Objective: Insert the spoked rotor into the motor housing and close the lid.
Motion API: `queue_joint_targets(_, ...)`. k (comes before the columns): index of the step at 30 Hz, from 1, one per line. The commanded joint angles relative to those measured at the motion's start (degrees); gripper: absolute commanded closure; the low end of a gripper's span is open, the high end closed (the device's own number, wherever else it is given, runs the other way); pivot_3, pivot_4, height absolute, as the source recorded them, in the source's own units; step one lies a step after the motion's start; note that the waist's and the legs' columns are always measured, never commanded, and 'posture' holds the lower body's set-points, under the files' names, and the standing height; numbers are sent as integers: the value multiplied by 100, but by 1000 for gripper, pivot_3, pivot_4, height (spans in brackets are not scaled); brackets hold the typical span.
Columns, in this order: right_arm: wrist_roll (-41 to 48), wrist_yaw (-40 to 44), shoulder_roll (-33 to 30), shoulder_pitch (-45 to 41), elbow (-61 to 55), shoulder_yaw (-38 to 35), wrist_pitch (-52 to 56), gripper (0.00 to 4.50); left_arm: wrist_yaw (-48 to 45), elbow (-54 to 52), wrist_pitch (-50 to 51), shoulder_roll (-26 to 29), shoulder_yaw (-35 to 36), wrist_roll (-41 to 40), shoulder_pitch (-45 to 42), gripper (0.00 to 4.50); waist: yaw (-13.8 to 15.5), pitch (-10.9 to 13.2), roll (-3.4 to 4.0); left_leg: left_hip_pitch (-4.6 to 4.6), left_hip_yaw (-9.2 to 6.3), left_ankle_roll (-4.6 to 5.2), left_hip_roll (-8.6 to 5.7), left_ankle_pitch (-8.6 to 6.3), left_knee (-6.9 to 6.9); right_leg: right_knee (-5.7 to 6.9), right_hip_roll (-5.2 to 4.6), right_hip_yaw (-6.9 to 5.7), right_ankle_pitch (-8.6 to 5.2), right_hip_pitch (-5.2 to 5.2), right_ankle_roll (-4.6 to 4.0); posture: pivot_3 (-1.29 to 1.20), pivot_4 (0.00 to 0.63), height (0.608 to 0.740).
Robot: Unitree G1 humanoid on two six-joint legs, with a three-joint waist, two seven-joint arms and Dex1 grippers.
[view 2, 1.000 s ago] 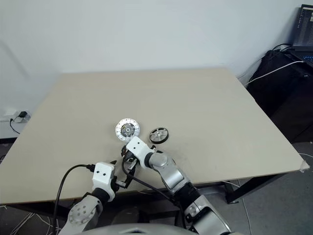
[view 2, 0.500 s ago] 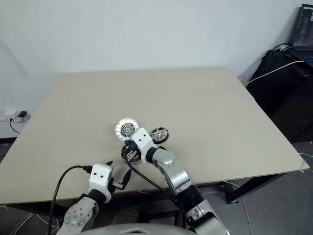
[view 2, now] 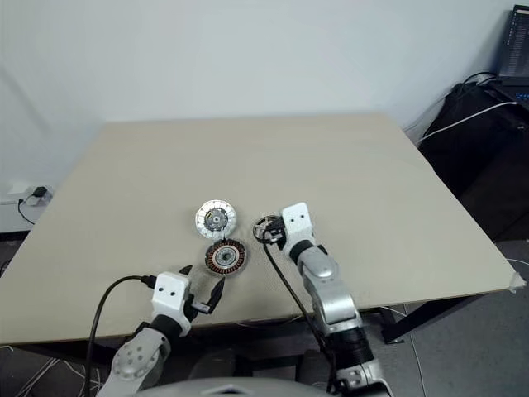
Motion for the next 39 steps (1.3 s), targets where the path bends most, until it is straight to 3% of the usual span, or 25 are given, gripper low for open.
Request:
queue_joint_targets(1, 165, -89, 32, 103, -420, -141, 209, 1580, -103, -55, -133, 10, -59, -34, -109, 0, -7, 0, 0, 1, 0, 0, 0, 0, 1, 0, 1, 0, -2, 1, 5, 0, 0, 740)
queue_joint_targets(6, 476, -225, 234, 216, -477, -370, 639, 24, -191, -40, -104, 47, -41, -62, -164, 0, -19, 1, 1, 6, -2, 1, 3, 0, 3, 3, 2, -2, -11, 6, 20, 0, 0, 740)
queue_joint_targets(13, 1555, -666, 839, -69, -270, -1119, 1744, 24, -234, -118, -30, 47, -63, -42, -125, 0, -12, 2, 1, 4, -2, 1, 3, -1, 7, 1, -1, -1, -4, 8, 9, 0, 0, 740)
queue_joint_targets(24, 2968, -855, 973, -746, 531, -1620, 2226, 24, -173, -291, 148, 4, -76, -31, -65, 0, -22, 13, 19, 7, -3, 2, 5, 0, 7, 2, 4, -9, 1, 10, 2, 0, 0, 740)
queue_joint_targets(39, 3263, -797, 1017, -1149, 1411, -1619, 2162, 24, -178, -49, -109, 20, 7, -73, -2, 0, -25, 13, 18, 8, -3, 3, 5, 0, 15, 4, 5, -13, 6, 16, 0, 0, 0, 740)
